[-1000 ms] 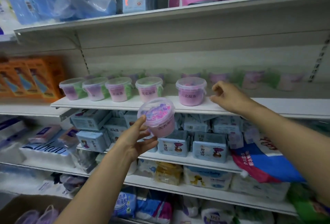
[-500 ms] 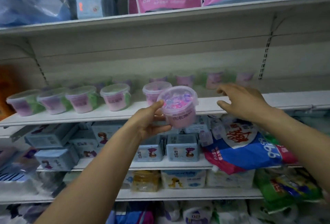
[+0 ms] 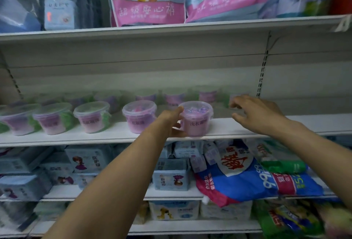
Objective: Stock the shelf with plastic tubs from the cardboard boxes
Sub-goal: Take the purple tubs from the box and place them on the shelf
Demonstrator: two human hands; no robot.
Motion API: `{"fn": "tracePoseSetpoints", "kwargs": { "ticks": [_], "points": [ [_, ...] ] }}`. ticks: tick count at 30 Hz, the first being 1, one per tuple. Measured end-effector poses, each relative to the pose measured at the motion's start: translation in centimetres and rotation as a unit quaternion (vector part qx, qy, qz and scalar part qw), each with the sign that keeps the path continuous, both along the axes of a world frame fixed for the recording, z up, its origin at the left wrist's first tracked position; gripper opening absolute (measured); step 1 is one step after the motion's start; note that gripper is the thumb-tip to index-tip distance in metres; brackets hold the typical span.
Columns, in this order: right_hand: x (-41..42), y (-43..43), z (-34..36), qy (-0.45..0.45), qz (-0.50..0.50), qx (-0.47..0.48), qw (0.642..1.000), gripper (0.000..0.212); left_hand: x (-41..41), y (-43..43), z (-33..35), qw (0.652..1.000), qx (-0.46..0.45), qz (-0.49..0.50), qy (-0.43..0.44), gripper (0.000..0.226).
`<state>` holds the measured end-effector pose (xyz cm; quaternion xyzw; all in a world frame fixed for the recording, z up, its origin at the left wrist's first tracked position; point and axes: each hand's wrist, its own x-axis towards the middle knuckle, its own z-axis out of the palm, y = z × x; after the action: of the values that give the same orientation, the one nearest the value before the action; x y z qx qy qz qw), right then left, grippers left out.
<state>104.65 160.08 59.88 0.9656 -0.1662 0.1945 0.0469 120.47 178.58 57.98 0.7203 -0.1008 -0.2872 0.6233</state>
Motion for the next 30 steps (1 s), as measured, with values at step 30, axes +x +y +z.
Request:
{"fn": "tracePoseSetpoints", "kwargs": {
  "ticks": [30],
  "points": [
    [12.3,4.7,-2.1,0.067,0.149,0.059,0.985,0.047,9.6,11.3,-2.6,0.716,0.349,0.043,-0.603,0.034]
  ]
}}
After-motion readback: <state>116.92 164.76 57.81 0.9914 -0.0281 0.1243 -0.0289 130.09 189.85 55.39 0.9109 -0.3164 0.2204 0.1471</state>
